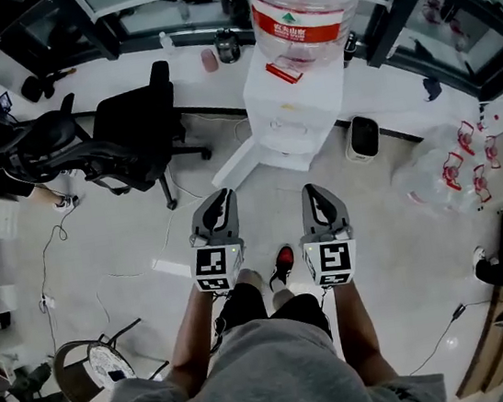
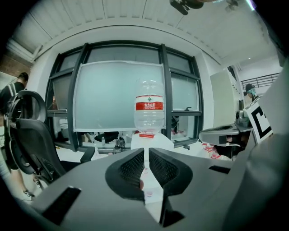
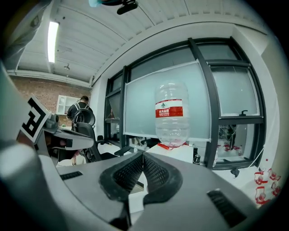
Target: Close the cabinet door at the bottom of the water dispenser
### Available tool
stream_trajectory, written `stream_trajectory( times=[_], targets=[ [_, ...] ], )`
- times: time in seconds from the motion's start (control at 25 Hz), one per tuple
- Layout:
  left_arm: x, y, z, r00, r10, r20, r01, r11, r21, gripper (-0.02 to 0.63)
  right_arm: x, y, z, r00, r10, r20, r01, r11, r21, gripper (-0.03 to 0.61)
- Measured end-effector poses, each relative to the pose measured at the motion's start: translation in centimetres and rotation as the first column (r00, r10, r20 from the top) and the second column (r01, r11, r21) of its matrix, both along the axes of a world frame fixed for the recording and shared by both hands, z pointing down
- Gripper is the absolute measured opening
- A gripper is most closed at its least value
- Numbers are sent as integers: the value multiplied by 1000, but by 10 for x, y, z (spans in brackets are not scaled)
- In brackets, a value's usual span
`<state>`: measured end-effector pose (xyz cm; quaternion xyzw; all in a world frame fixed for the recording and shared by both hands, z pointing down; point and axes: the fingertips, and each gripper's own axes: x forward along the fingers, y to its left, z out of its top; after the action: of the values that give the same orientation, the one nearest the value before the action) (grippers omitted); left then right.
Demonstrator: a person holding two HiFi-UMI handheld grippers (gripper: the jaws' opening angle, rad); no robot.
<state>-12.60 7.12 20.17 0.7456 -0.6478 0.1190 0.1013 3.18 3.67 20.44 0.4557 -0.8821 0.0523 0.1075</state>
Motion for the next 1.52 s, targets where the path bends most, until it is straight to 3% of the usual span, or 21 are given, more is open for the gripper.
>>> stream_trajectory(
  times=[0.56, 1.12, 1.52],
  targets=[
    [-63, -46, 118, 997, -67, -44, 62, 992, -105, 52, -81, -57, 112, 997, -76, 0, 76, 993, -95, 18],
    [-141, -69, 303, 989, -140, -53, 126, 969, -210, 52, -166, -84, 294, 982, -181, -53, 168, 967, -192, 18],
    [-173, -74, 424, 982, -165, -87, 139, 959, -247, 52, -197, -85, 419, 970, -223, -91, 192, 944, -268, 18]
  ],
)
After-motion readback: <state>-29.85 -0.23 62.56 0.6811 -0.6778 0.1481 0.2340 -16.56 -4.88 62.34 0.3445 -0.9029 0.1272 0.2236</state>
